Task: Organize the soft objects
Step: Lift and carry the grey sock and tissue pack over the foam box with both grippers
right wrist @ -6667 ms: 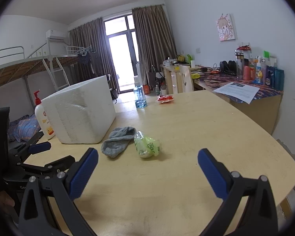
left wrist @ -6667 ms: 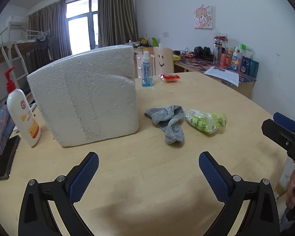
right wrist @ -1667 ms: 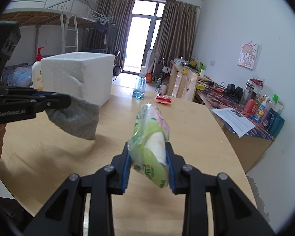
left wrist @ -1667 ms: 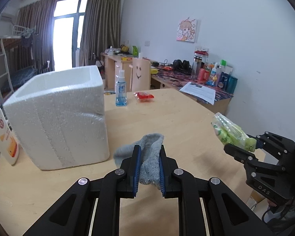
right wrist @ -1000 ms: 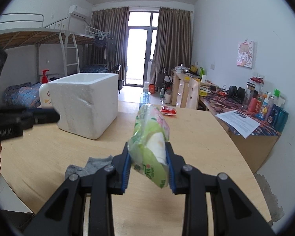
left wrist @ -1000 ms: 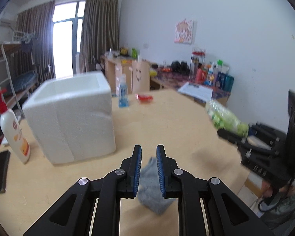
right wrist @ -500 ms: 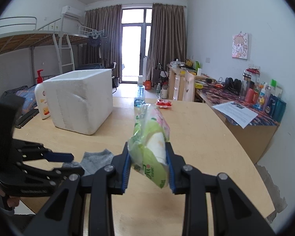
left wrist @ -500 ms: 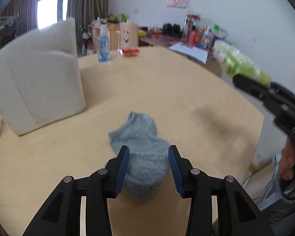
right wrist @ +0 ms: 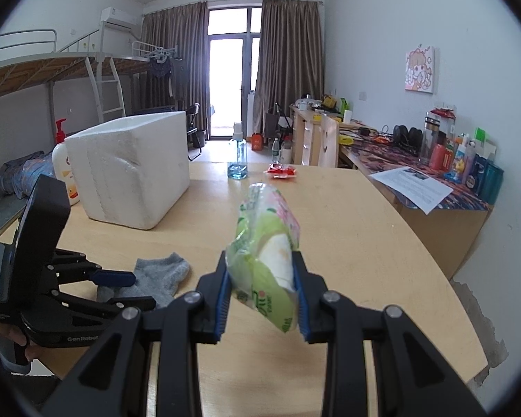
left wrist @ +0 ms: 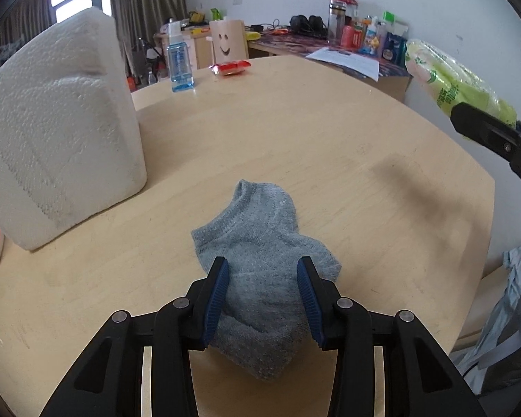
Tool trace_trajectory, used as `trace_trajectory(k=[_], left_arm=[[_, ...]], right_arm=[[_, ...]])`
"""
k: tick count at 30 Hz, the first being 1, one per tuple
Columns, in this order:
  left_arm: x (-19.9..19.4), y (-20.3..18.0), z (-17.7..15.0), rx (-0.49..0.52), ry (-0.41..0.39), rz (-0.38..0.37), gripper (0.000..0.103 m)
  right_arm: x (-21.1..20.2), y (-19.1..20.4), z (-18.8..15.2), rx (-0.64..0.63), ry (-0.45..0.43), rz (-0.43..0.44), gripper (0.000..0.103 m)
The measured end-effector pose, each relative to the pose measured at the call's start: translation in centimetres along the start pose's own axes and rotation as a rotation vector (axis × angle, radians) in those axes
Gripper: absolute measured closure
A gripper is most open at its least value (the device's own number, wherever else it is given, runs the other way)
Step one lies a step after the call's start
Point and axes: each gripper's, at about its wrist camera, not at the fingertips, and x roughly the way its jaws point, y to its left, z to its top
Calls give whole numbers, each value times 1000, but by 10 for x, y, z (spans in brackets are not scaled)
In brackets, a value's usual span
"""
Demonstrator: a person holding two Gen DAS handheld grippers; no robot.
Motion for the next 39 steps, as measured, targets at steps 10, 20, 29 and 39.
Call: trace_trajectory(k=[10,20,29,39], left_arm=[[10,2,12,54,21,-17,91],[-20,15,19,37,-104,3,93],[-61,27,22,31,-218,25,93],[-104,56,6,-6,-315,70,93]], right_arm=[[0,-2,-1,14,-1,-5,67],[3,0,3,21,-3,-32,67],[-2,17,11,0,-27,-5,67],[0,51,24,-46,-54,49,67]])
